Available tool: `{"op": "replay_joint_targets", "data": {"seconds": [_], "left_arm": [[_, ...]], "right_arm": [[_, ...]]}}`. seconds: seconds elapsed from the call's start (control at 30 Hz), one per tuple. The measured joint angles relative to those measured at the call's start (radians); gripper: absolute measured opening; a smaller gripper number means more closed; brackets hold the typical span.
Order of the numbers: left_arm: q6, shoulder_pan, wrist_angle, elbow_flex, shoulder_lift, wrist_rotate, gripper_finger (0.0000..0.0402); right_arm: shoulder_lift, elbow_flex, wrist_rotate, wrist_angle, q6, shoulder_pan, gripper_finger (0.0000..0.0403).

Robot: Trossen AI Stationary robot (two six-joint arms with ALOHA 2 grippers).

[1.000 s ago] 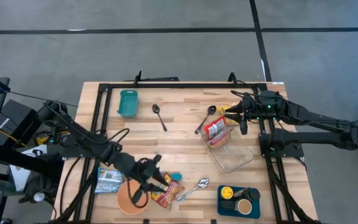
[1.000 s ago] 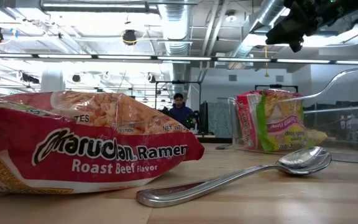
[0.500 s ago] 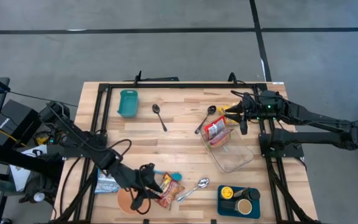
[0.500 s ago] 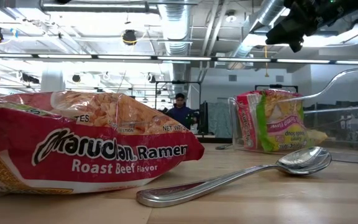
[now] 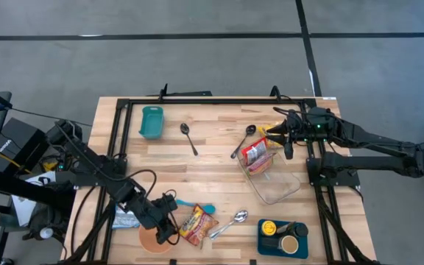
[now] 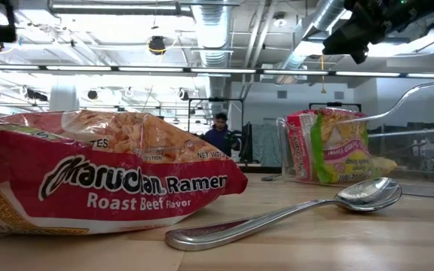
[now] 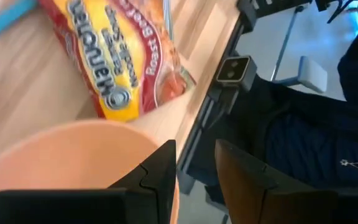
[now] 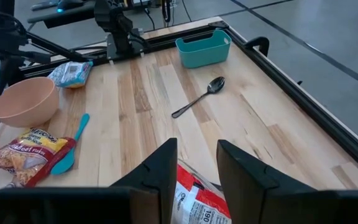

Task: Pick & Place Food Item
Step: Put the red noodle pack into the transparent bin

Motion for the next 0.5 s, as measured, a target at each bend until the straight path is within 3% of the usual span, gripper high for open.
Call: {"op": "replay_joint_targets", "data": {"seconds": [0.23,0.5], "left_arm": [[-0.077,-0.042,-0.078,0.000,0.003,-0.032,0.0101],[-0.148,-0.049,-0.226,-0.001,0.005,-0.042,0.0040]], "right_arm": [[0.000,0.000,0.000,-0.023,0.000,0.000,0.0107],[0.000,0.000,0.000,-0.030,-0.003,0.000,0.0107]]}}
